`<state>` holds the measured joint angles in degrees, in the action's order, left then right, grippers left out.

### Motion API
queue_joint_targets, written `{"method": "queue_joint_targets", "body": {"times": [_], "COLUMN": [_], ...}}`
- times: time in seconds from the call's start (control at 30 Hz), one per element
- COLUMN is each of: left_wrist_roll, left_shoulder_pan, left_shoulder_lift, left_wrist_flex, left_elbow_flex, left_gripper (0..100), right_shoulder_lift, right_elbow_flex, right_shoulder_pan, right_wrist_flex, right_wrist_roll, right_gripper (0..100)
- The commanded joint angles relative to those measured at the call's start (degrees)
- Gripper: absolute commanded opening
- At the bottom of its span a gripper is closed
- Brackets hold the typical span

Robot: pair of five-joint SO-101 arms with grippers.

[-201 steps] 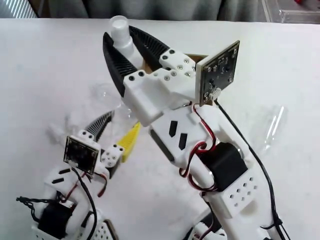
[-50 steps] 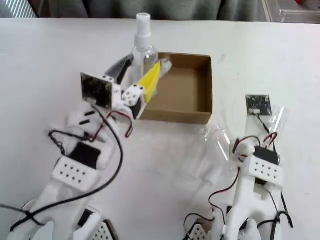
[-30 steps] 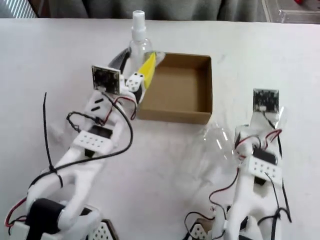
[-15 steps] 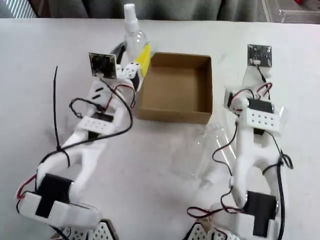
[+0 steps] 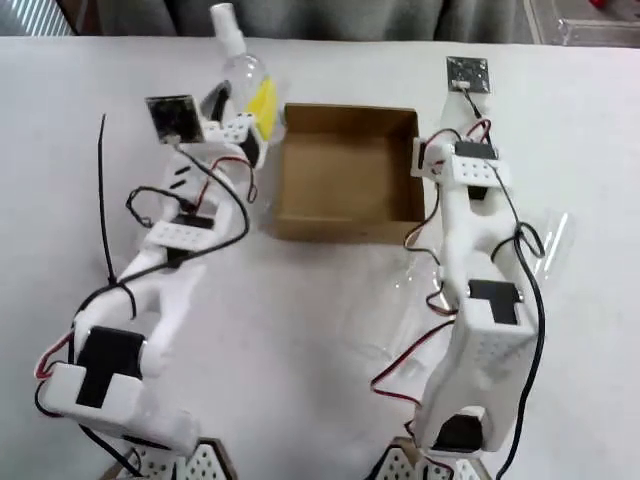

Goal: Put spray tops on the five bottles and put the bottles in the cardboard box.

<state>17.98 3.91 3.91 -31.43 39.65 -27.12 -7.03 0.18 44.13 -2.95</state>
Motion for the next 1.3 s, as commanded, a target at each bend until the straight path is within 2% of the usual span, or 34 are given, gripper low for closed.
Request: {"method": "queue_joint_targets", "body": {"times": [0.0,0.43,0.57,0.73,0.9,1.07,1.27], "left_wrist_roll": [1.1,1.1,1.1,1.1,-1.6,-5.1,-5.2], "left_shoulder_pan": [0.1,0.7,0.7,0.3,0.2,0.2,0.6], "left_shoulder_lift": [-1.5,1.2,1.2,1.8,5.1,7.8,8.3], "left_wrist_flex": [-1.3,-1.6,-1.7,-1.7,-1.7,-1.8,-7.4], "left_elbow_flex": [-3.8,-4.0,-4.0,-4.1,-7.1,-8.4,-8.3], "left_gripper": [2,2,2,2,2,2,2], "right_shoulder_lift": [0.4,7.3,10.2,11.6,11.6,11.8,11.6], "right_elbow_flex": [-3.0,-2.9,-2.9,-2.9,-3.4,-6.6,-8.8], "right_shoulder_pan": [-3.6,-6.7,-9.9,-11.3,-8.6,-2.6,0.2], "right_wrist_flex": [4.1,18.0,21.8,22.9,22.7,22.7,20.6], "right_wrist_roll": [0.5,0.5,0.4,-8.4,-12.0,-10.5,-1.2], "right_gripper": [1.6,1.6,1.7,1.8,1.9,1.9,1.9]}}
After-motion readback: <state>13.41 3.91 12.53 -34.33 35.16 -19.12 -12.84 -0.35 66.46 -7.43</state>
